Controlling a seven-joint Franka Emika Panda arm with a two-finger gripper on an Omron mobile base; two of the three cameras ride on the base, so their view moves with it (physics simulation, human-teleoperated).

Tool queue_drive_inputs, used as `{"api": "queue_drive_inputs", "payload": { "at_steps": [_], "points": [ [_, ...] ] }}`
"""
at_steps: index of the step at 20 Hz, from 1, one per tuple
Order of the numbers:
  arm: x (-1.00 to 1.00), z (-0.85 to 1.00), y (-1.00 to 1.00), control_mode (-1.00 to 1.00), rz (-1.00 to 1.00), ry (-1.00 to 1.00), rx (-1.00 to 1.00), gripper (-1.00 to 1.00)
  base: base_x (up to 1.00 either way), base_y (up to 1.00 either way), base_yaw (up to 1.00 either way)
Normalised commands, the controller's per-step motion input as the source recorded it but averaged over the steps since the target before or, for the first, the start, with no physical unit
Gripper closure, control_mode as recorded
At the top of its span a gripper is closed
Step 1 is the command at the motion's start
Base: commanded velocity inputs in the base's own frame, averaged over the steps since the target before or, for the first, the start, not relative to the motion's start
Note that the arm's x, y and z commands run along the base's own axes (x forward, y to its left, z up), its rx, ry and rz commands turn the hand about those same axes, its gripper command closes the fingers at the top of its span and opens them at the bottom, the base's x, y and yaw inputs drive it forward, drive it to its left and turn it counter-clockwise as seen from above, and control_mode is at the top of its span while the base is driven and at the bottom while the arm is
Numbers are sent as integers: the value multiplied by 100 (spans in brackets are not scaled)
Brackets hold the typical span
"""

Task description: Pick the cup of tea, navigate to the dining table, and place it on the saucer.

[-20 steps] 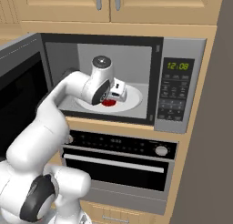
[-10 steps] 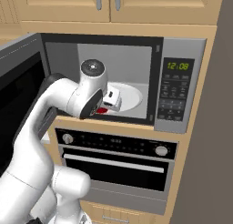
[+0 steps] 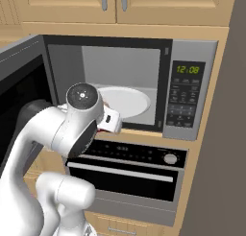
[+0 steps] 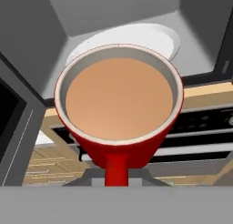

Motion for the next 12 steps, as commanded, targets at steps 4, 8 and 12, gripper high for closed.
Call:
{"api": "queue_drive_inputs", "payload": {
  "at_steps": [4,8,12],
  "points": [
    [-63,30,0,-100,0,-14,0,100,0,0,0],
    [-39,25,0,-100,-1,-6,0,100,0,0,0],
    [-2,0,0,-100,0,-2,0,100,0,0,0]
  ]
}}
